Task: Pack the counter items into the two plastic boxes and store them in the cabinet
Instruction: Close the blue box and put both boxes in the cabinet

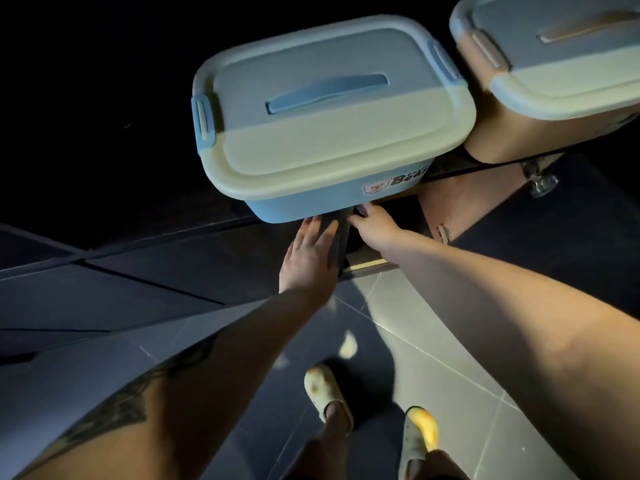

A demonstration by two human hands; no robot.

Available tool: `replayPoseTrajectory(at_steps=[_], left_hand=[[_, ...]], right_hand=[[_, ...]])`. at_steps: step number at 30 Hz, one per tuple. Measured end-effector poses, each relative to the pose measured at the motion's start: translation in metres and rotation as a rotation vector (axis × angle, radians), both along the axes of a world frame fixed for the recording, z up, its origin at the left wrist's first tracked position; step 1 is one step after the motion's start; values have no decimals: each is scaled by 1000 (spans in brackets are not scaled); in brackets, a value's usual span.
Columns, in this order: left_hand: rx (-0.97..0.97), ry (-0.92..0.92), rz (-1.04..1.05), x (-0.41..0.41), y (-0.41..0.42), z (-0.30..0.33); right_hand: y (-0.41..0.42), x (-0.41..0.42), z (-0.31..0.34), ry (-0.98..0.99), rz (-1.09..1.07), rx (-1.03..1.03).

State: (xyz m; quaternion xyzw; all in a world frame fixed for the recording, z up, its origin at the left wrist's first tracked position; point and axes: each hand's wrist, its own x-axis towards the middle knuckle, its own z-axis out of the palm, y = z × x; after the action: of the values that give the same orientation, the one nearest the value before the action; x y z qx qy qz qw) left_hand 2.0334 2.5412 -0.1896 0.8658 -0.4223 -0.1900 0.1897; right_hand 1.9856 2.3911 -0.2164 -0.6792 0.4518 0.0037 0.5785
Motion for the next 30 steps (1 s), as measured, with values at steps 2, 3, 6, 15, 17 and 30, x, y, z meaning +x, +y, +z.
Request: replayPoseTrajectory(at_steps=[2,3,6,15,17,30], left_hand=[[-44,-3,19,-2,5,-1],[-59,-12,19,-5,9,-2],[-115,-60,54,-21,27,-3],[-140,-48,283,-111,95,-14],[-159,-30,340,-132,113,-16],[-310,66,703,-181,269,-8]], right_hand=[[5,-12,-1,-16,24,-26],[10,-20,-1,-20,28,-31],[29,-49,1,-43,35,-61],[104,-134,11,-48,154,-99],[119,-146,11,-75,218,-79],[271,-159,18,1,752,133]])
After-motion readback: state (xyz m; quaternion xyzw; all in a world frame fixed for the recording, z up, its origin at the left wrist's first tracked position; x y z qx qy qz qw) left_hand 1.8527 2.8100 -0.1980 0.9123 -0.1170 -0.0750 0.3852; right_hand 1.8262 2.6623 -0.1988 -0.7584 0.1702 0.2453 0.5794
